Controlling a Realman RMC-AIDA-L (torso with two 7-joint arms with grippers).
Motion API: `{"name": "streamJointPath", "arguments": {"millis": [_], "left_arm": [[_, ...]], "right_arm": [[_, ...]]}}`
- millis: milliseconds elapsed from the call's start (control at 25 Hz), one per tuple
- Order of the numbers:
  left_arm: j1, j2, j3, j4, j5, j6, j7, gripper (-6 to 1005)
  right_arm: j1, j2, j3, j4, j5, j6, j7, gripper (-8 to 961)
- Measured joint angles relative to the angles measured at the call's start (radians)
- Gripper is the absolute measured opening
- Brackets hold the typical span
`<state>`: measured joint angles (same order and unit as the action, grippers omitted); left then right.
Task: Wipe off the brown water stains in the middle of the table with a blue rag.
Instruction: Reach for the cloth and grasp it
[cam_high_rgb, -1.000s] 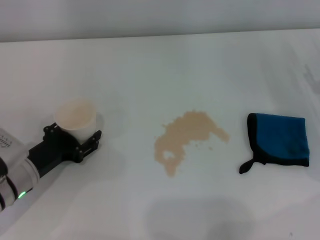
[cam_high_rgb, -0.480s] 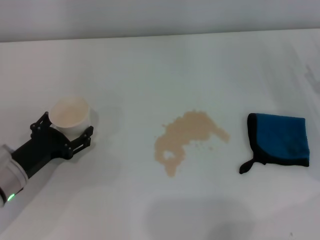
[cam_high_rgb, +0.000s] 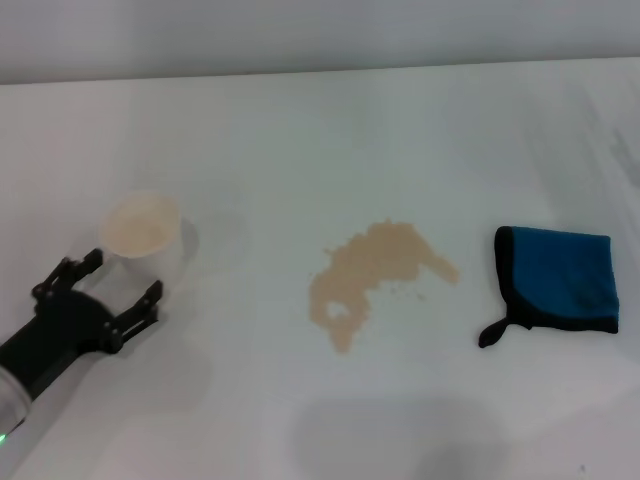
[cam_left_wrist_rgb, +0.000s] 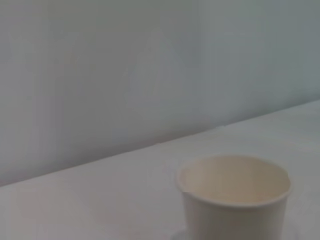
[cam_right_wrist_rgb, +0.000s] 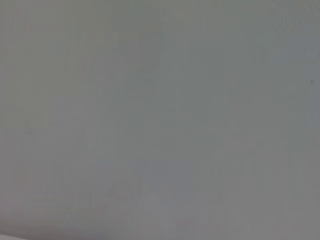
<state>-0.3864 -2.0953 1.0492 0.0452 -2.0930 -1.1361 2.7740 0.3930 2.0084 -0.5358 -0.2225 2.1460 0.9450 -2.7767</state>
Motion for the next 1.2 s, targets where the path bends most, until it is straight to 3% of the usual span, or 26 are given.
{"name": "streamJointPath", "arguments": {"millis": [320,480,680,880,1000,1200], "left_arm": [[0.111,0.004,0.0,0.0,-0.121,-0.145,0.016,884],[0.184,0.009,0.0,0.001,-0.24,-0.258,0.016,884],[0.227,0.011,0.0,0.001,-0.345,-0.319,0.016,883],[0.23,0.014,0.0,0.001,-0.389,-0.322,0.017,882],[0.227,0.014,0.0,0.001,-0.401,-0.321,0.02,882],[0.218,0.015,0.0,0.013,-0.41,-0.318,0.03,881]], "right_arm": [[-0.019,-0.002,-0.013,-0.018,-0.003,0.005,0.032,771],[-0.066,-0.004,-0.097,-0.128,-0.091,0.002,0.196,771],[-0.152,-0.011,-0.239,-0.454,-0.46,-0.069,0.749,770],[-0.165,-0.013,-0.269,-0.741,-0.877,-0.028,1.239,770],[-0.141,-0.013,-0.27,-0.894,-1.109,0.084,1.525,770],[-0.031,-0.011,-0.309,-1.063,-1.472,0.317,1.873,770]]}}
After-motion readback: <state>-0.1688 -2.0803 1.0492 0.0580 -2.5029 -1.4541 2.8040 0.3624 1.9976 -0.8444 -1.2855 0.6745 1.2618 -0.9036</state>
